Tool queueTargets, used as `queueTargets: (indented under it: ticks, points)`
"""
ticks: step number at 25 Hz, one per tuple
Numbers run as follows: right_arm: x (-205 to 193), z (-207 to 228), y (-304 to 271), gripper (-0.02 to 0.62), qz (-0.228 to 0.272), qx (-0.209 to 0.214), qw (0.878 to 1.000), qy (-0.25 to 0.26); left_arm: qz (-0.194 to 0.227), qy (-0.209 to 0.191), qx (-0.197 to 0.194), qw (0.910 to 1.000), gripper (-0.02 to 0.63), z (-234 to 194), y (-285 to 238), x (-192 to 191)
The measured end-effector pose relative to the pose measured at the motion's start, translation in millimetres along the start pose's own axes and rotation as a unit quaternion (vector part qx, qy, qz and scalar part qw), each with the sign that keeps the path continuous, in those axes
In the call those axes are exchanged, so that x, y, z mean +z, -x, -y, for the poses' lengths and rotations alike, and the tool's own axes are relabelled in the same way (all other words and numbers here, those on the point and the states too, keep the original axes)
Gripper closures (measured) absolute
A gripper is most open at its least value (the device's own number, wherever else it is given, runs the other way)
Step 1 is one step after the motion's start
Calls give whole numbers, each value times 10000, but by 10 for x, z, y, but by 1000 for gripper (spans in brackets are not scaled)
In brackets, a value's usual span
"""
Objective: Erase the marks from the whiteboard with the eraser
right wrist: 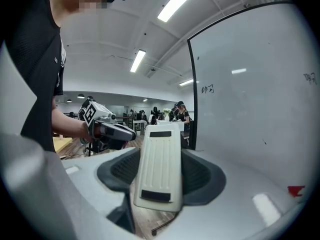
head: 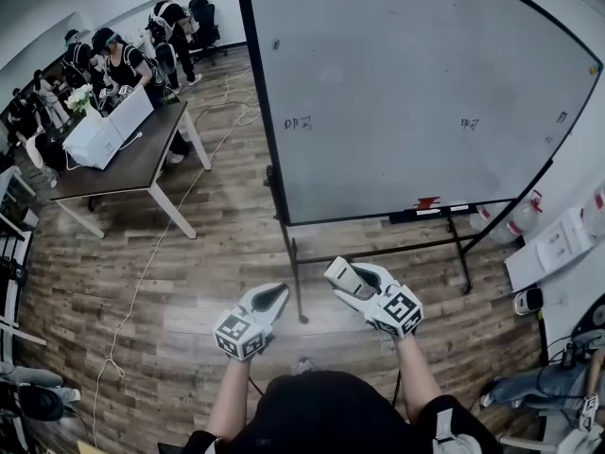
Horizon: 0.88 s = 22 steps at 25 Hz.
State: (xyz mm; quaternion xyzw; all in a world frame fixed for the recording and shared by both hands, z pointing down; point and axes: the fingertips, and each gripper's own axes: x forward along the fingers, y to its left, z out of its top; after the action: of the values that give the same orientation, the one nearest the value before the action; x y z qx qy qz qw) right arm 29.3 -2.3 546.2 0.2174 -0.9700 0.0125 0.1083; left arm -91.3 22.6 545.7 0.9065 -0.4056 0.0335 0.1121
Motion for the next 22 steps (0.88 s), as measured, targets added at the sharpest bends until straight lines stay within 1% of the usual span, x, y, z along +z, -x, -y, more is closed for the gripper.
queueTargets:
  ticks: [5, 10, 15, 18, 22]
  points:
    - [30, 96, -219, 337, -35, -93, 9999, 68, -37, 12, -79, 10000, 572, -247, -53, 36]
    - [47, 182, -305, 337, -96, -121, 9999, 71, -101, -34, -102, 9999, 572, -375, -115, 53]
    - [19, 424, -342, 337, -127, -23, 9998, 141, -92, 28, 87, 9999, 573, -480, -277, 90]
    - [19, 575, -337, 337, -148, 118, 9996, 192, -86, 41, 191, 9998, 573, -485, -428, 122]
    - [-10, 848, -262, 337, -288, 234, 9986, 384, 50, 146, 322, 9994, 572, -442, -688, 205]
